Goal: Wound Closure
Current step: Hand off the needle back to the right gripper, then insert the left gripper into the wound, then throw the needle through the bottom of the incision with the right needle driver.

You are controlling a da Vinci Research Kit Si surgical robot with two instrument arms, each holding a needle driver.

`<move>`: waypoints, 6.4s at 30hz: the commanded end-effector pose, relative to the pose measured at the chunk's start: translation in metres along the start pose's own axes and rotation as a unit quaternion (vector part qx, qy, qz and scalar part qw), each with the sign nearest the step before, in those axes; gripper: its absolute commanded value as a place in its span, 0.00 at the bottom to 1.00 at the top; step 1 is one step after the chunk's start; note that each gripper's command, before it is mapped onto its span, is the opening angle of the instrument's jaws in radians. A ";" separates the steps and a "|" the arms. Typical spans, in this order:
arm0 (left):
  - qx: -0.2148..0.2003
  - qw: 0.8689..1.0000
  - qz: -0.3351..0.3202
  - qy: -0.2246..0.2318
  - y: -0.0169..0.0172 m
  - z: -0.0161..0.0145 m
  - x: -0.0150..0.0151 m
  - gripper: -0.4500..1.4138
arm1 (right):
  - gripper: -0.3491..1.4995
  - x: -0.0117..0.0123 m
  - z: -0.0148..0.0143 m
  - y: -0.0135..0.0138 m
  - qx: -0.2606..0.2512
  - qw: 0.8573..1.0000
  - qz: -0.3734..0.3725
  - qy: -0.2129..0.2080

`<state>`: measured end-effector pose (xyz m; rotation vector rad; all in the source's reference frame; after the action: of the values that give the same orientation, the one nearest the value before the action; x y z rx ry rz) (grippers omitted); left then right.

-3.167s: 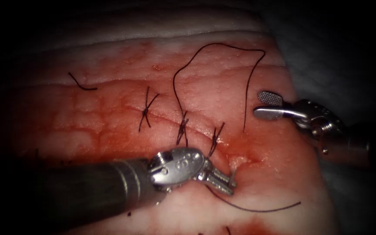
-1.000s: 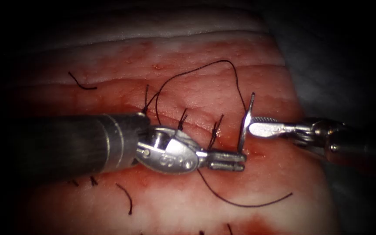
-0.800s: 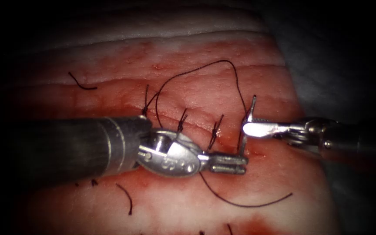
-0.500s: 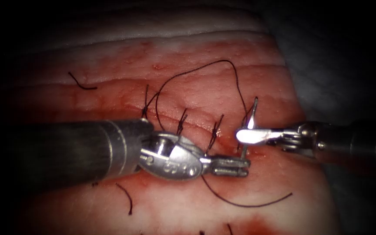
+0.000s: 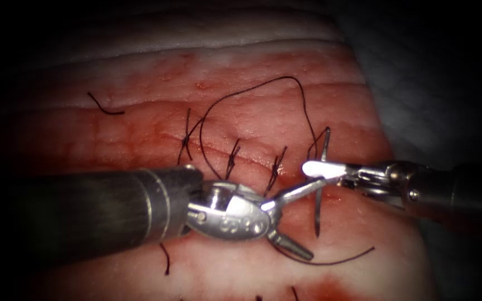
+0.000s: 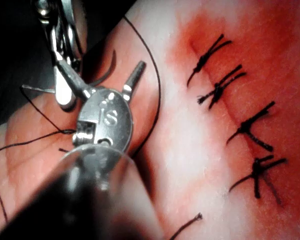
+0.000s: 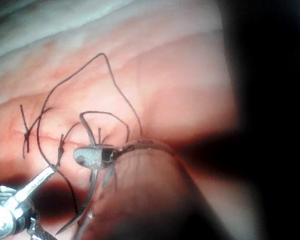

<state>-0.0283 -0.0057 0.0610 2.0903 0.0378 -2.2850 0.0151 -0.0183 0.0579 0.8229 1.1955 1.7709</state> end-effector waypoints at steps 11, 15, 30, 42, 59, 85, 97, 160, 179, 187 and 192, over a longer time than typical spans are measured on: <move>-0.051 0.998 -0.040 -0.014 -0.0030 -0.0021 -0.0032 0.34 | 0.00 0.0022 -0.0013 0.0017 -0.006 0.995 -0.100 0.024; -0.090 0.990 -0.077 -0.072 -0.0039 -0.0013 -0.0061 0.00 | 0.00 0.0022 -0.0014 0.0014 -0.002 0.993 -0.116 0.029; -0.152 0.935 -0.136 -0.290 -0.0033 0.0029 -0.0146 0.00 | 0.00 0.0012 -0.0009 0.0001 -0.001 0.985 -0.169 0.035; -0.142 0.922 -0.141 -0.332 -0.0058 0.0031 -0.0198 0.00 | 0.00 0.0014 -0.0007 0.0003 -0.002 0.980 -0.195 0.040; -0.207 0.891 -0.177 -0.362 -0.0018 0.0026 -0.0174 0.32 | 0.00 0.0041 0.0015 0.0034 -0.006 0.911 -0.394 0.122; -0.198 0.892 -0.196 -0.357 -0.0021 0.0025 -0.0165 0.31 | 0.00 -0.0018 0.0043 0.0081 -0.041 0.762 -0.640 0.089; -0.136 0.912 -0.189 -0.338 -0.0032 0.0014 -0.0132 0.30 | 0.00 -0.0022 0.0040 0.0084 -0.028 0.795 -0.604 0.044; -0.110 0.928 -0.170 -0.313 0.0051 0.0000 -0.0111 0.20 | 0.00 -0.0008 0.0031 0.0057 0.015 0.976 -0.215 -0.043; -0.111 0.928 -0.170 -0.313 0.0051 -0.0001 -0.0113 0.19 | 0.00 -0.0046 0.0033 0.0037 0.082 0.993 -0.055 -0.071; -0.111 0.928 -0.170 -0.312 0.0050 -0.0001 -0.0112 0.19 | 0.00 -0.0063 0.0038 0.0035 0.092 0.993 -0.017 -0.073; -0.112 0.928 -0.171 -0.311 0.0047 -0.0004 -0.0111 0.21 | 0.00 -0.0075 0.0037 0.0032 0.091 0.992 -0.005 -0.088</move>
<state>-0.0262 -0.0102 0.0716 1.2524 0.6489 -2.8659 0.0200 -0.0242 0.0613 1.0619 1.2517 1.5688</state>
